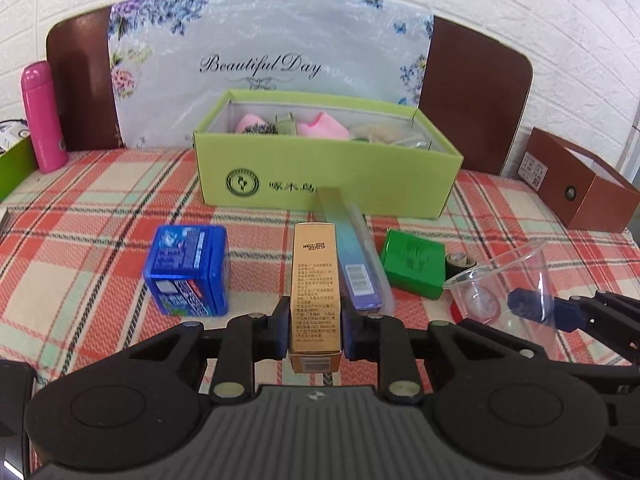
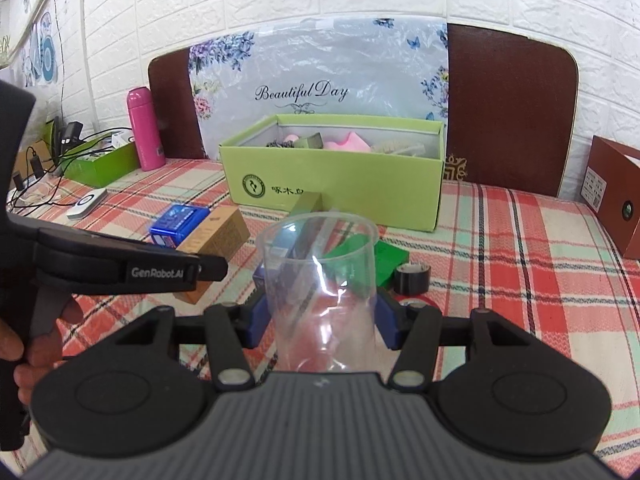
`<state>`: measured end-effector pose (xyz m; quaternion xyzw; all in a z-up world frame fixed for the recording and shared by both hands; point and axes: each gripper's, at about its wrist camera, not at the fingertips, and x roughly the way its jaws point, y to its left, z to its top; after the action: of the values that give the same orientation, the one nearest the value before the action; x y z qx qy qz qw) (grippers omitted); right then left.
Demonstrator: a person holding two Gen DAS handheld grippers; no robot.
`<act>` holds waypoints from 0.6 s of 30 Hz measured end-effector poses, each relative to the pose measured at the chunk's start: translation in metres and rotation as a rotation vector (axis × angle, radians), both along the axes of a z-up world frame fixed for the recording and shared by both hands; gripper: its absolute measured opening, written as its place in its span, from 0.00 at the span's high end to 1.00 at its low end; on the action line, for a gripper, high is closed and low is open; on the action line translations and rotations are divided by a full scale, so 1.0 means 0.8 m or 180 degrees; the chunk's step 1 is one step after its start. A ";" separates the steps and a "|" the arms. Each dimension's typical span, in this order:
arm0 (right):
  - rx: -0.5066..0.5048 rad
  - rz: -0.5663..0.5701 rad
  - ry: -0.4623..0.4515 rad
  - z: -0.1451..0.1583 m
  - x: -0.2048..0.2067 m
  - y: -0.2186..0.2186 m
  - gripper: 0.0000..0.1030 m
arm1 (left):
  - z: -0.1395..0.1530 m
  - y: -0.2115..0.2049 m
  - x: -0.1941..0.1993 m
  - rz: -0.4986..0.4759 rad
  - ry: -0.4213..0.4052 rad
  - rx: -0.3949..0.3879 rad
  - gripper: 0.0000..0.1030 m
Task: Organize objects
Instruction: 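Carry the gold box and clear cup into the lime-green box and release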
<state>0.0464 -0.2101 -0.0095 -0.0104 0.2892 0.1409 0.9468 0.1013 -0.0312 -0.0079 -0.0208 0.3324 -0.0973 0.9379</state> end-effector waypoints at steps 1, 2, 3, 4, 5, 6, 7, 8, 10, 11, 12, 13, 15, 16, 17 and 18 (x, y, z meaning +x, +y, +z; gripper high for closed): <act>-0.0010 -0.0001 -0.0018 0.002 0.001 0.001 0.48 | 0.003 0.000 0.000 -0.0007 -0.0028 -0.0007 0.76; -0.0017 -0.0005 -0.0036 0.005 0.003 0.001 0.48 | 0.006 0.000 0.000 -0.0018 -0.0053 -0.0008 0.76; -0.0023 -0.0008 -0.0052 0.007 0.006 0.001 0.48 | 0.010 0.000 0.001 -0.0029 -0.0076 -0.0003 0.76; -0.0029 -0.0011 -0.0066 0.010 0.008 0.002 0.48 | 0.013 0.000 0.003 -0.0033 -0.0101 0.0003 0.76; -0.0038 -0.0016 -0.0082 0.012 0.012 0.002 0.48 | 0.015 0.001 0.004 -0.0035 -0.0126 0.0006 0.76; -0.0049 -0.0024 -0.0104 0.015 0.015 0.003 0.48 | 0.018 0.002 0.006 -0.0035 -0.0149 0.0004 0.76; -0.0056 -0.0029 -0.0124 0.017 0.019 0.003 0.48 | 0.022 0.004 0.008 -0.0036 -0.0171 -0.0004 0.76; -0.0060 -0.0034 -0.0142 0.020 0.023 0.002 0.48 | 0.025 0.006 0.011 -0.0039 -0.0192 -0.0021 0.76; -0.0078 -0.0044 -0.0191 0.027 0.034 0.001 0.48 | 0.034 0.012 0.018 -0.0049 -0.0250 -0.0054 0.76; -0.0087 -0.0052 -0.0220 0.031 0.042 -0.001 0.48 | 0.040 0.013 0.021 -0.0048 -0.0284 -0.0063 0.76; -0.0093 -0.0059 -0.0251 0.036 0.049 -0.002 0.48 | 0.046 0.014 0.026 -0.0047 -0.0327 -0.0069 0.76; -0.0098 -0.0066 -0.0281 0.040 0.056 -0.002 0.48 | 0.052 0.015 0.031 -0.0045 -0.0364 -0.0079 0.76; -0.0107 -0.0087 -0.0346 0.050 0.075 -0.004 0.48 | 0.064 0.017 0.043 -0.0041 -0.0434 -0.0103 0.76; -0.0109 -0.0097 -0.0375 0.054 0.083 -0.004 0.48 | 0.069 0.017 0.049 -0.0040 -0.0467 -0.0110 0.76; -0.0108 -0.0105 -0.0407 0.058 0.094 -0.005 0.48 | 0.074 0.017 0.056 -0.0039 -0.0496 -0.0117 0.76; -0.0107 -0.0115 -0.0429 0.061 0.105 -0.005 0.48 | 0.078 0.016 0.063 -0.0040 -0.0522 -0.0123 0.76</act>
<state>0.1305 -0.2144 0.0392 -0.0305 0.2272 0.1179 0.9662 0.1518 -0.0185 0.0549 -0.0287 0.2526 -0.1109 0.9608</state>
